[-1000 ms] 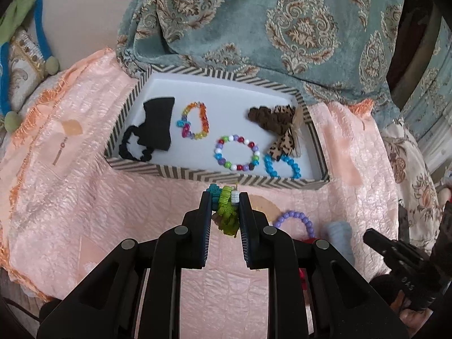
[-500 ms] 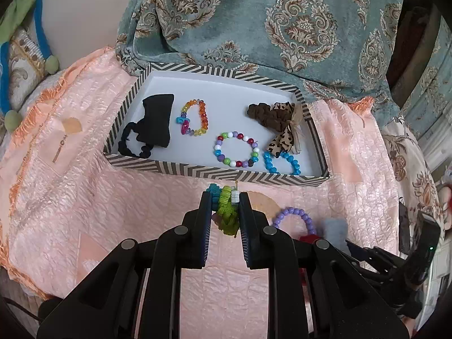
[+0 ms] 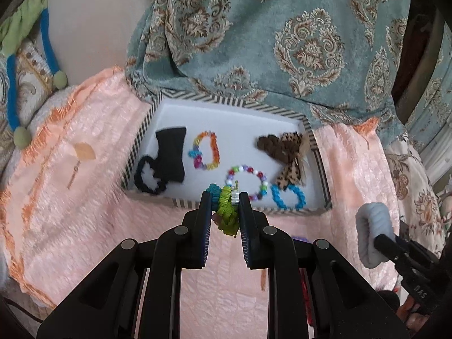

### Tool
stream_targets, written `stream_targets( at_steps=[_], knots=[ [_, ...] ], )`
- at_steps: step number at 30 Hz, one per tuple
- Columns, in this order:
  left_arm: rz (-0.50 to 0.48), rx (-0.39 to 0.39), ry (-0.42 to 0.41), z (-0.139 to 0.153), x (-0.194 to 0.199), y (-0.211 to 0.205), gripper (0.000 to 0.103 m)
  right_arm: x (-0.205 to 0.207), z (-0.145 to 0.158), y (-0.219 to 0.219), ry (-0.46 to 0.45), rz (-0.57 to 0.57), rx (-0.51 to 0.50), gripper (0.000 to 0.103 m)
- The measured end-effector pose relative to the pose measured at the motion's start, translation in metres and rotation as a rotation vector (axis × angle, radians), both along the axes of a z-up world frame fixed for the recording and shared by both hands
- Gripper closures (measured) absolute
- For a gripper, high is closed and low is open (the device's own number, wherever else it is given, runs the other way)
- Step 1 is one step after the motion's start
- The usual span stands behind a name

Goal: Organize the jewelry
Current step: 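Grasp the green beaded keychain with the left tool while the right grasps the grey fluffy scrunchie, then lower both items into the tray and open both tools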

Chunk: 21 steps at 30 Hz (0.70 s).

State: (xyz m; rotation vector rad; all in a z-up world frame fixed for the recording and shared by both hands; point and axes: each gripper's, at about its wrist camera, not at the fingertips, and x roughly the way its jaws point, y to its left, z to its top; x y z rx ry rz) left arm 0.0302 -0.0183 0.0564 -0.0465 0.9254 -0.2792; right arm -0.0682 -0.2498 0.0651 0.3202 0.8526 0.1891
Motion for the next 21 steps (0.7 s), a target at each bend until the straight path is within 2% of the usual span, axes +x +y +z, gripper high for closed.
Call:
stream_targets(
  at_steps=[8,14,21],
  knots=[
    [0.011,0.058,-0.017,0.0,0.039,-0.012,0.086,0.055,0.006,0.025,-0.017,0.065,-0.013,0.082],
    [0.004,0.087,-0.013,-0.008,0.075,-0.027,0.086,0.113,-0.009,0.033,0.019,0.087,-0.005,0.082],
    [0.006,0.087,0.008,-0.024,0.122,-0.039,0.086,0.174,-0.024,0.026,0.059,0.076,0.051,0.082]
  ],
)
